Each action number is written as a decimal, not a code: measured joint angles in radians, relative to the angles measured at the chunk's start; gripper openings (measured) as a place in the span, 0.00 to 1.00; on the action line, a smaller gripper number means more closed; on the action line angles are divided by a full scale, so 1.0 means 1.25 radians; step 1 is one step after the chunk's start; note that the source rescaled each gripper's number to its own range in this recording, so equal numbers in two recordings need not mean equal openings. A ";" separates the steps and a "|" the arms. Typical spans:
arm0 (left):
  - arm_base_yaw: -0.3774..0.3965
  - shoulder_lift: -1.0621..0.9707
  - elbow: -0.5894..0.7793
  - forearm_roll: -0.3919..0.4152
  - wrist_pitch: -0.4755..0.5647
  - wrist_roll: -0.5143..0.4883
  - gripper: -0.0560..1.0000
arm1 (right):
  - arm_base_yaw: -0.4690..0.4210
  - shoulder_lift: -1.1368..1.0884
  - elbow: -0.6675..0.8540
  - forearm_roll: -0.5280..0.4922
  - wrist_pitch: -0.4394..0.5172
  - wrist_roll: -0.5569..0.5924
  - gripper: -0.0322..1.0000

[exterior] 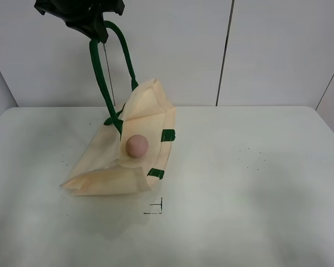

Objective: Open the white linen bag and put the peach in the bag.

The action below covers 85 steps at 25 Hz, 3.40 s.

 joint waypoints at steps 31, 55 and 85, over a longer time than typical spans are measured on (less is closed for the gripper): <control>0.045 0.262 0.159 0.056 -0.072 -0.028 1.00 | 0.002 0.000 0.000 0.000 0.000 0.000 1.00; 0.290 0.087 0.290 0.035 -0.023 0.021 1.00 | 0.002 0.000 0.000 0.000 0.000 0.000 1.00; 0.288 -1.079 1.338 0.003 -0.104 0.047 1.00 | 0.002 0.000 0.000 0.000 0.000 0.000 1.00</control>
